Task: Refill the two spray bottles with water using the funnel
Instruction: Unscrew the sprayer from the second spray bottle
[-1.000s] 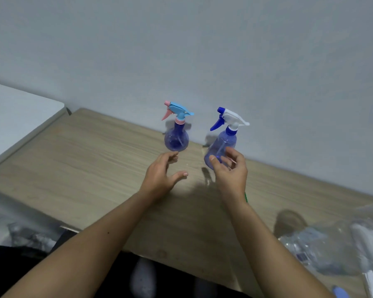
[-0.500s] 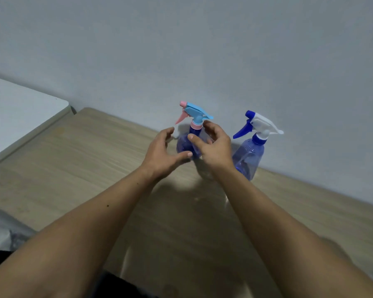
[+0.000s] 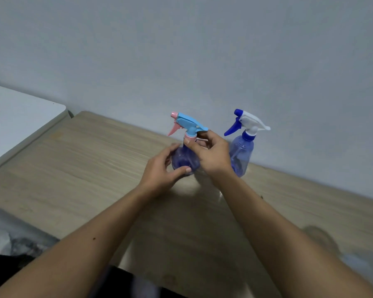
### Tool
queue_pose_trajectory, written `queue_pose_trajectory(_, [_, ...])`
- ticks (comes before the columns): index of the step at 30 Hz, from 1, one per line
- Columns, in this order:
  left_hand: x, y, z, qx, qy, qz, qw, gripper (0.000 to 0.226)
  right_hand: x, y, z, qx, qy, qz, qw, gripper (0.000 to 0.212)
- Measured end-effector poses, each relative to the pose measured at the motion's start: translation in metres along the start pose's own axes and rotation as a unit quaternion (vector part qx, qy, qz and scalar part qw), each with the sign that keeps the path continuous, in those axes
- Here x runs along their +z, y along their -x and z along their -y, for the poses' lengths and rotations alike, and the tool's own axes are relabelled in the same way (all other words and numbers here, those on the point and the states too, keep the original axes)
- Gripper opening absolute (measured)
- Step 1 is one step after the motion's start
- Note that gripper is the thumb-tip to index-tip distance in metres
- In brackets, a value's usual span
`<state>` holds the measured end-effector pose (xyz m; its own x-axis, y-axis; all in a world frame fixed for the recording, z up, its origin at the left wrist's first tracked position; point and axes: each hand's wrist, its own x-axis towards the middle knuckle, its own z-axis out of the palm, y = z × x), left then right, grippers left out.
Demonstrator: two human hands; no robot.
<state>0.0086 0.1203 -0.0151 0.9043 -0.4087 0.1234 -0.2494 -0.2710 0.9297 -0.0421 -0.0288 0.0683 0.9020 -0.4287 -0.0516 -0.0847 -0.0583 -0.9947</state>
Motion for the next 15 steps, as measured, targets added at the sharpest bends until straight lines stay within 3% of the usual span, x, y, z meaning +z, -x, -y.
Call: queue_pose_trajectory(15, [0.038,0.154,-0.027,0.061,-0.053,0.026,0.996,0.084,-0.059,0.151,-0.017,0.028,-0.034,-0.017,0.999,0.031])
